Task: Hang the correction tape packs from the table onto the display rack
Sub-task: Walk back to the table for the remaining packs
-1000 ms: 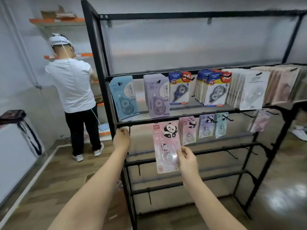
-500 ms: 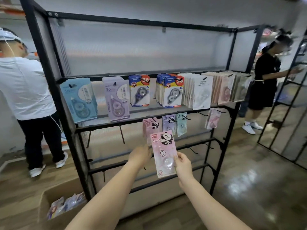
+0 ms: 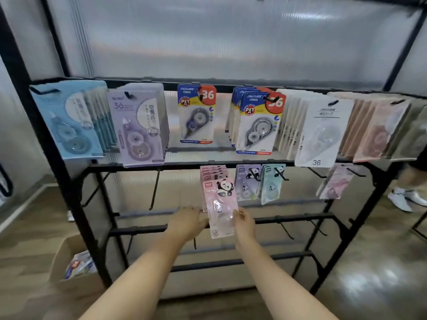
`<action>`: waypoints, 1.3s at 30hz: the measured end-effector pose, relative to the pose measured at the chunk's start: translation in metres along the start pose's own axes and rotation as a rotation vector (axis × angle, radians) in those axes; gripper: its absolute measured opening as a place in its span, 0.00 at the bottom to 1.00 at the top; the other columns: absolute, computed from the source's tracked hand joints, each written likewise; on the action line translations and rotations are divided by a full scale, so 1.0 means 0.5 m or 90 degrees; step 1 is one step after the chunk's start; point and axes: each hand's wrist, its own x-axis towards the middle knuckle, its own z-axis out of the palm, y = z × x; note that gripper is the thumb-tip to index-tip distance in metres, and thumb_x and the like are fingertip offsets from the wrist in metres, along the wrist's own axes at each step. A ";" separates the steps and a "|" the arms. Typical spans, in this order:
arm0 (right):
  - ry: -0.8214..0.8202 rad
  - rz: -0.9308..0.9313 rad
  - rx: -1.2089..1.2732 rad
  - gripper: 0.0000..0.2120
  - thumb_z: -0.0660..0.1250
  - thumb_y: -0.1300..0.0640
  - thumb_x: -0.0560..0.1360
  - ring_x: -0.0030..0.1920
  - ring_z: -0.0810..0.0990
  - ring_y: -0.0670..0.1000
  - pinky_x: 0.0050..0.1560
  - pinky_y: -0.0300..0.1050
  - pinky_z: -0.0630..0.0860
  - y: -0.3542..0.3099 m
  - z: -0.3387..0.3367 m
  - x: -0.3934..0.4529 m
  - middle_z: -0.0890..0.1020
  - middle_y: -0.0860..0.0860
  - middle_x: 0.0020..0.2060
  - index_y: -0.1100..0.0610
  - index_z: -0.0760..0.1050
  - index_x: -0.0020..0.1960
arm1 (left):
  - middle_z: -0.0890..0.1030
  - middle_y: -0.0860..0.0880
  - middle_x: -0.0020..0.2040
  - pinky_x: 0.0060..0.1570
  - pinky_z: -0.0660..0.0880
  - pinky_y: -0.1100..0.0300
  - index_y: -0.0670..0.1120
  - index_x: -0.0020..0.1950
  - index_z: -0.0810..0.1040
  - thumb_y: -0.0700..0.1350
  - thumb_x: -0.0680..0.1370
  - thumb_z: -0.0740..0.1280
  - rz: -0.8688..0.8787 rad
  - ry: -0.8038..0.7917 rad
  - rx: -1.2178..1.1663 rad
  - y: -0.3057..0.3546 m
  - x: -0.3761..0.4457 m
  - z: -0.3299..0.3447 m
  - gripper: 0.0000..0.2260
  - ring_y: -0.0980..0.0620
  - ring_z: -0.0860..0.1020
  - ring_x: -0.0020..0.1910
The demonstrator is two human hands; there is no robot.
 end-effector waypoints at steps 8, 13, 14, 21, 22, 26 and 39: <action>-0.008 -0.043 0.051 0.06 0.60 0.61 0.80 0.42 0.76 0.49 0.37 0.36 0.71 0.039 0.015 0.061 0.79 0.51 0.42 0.58 0.75 0.49 | 0.78 0.46 0.58 0.52 0.76 0.51 0.44 0.60 0.75 0.61 0.80 0.55 -0.056 -0.040 -0.069 -0.006 0.040 0.060 0.23 0.47 0.77 0.54; 0.011 -0.074 0.070 0.06 0.60 0.63 0.79 0.43 0.76 0.50 0.35 0.29 0.71 0.056 0.020 0.078 0.79 0.54 0.43 0.58 0.76 0.49 | 0.77 0.47 0.56 0.46 0.73 0.55 0.46 0.60 0.75 0.61 0.80 0.56 -0.070 -0.053 -0.063 -0.010 0.048 0.079 0.21 0.48 0.76 0.53; 0.006 -0.070 0.066 0.06 0.60 0.62 0.80 0.43 0.76 0.50 0.37 0.32 0.71 0.058 0.021 0.082 0.79 0.53 0.43 0.58 0.76 0.49 | 0.78 0.47 0.57 0.46 0.72 0.56 0.46 0.61 0.75 0.60 0.80 0.56 -0.068 -0.057 -0.044 -0.013 0.051 0.081 0.21 0.48 0.76 0.54; -0.039 -0.038 0.044 0.06 0.58 0.58 0.81 0.47 0.76 0.50 0.41 0.39 0.71 0.048 0.062 0.132 0.77 0.50 0.45 0.56 0.73 0.51 | 0.76 0.47 0.63 0.57 0.72 0.55 0.47 0.68 0.71 0.55 0.82 0.57 -0.054 -0.052 0.117 -0.030 0.054 0.097 0.19 0.49 0.74 0.61; -0.041 -0.039 0.039 0.06 0.58 0.58 0.82 0.46 0.75 0.49 0.39 0.37 0.70 0.044 0.067 0.139 0.77 0.50 0.45 0.56 0.73 0.52 | 0.76 0.48 0.63 0.58 0.71 0.55 0.47 0.68 0.71 0.55 0.82 0.57 -0.054 -0.049 0.120 -0.035 0.053 0.101 0.19 0.49 0.74 0.61; -0.045 -0.047 -0.017 0.09 0.58 0.56 0.82 0.49 0.75 0.50 0.45 0.40 0.70 0.047 0.075 0.159 0.77 0.50 0.47 0.58 0.74 0.55 | 0.76 0.48 0.63 0.59 0.70 0.55 0.47 0.66 0.72 0.54 0.81 0.57 -0.060 -0.052 0.118 -0.054 0.046 0.111 0.17 0.49 0.73 0.61; -0.116 0.026 -0.412 0.10 0.56 0.61 0.81 0.50 0.76 0.57 0.49 0.48 0.73 0.198 0.076 -0.010 0.76 0.57 0.47 0.65 0.73 0.55 | 0.74 0.44 0.62 0.59 0.70 0.50 0.45 0.67 0.70 0.52 0.82 0.57 -0.081 -0.102 0.137 -0.147 -0.180 0.076 0.17 0.45 0.72 0.61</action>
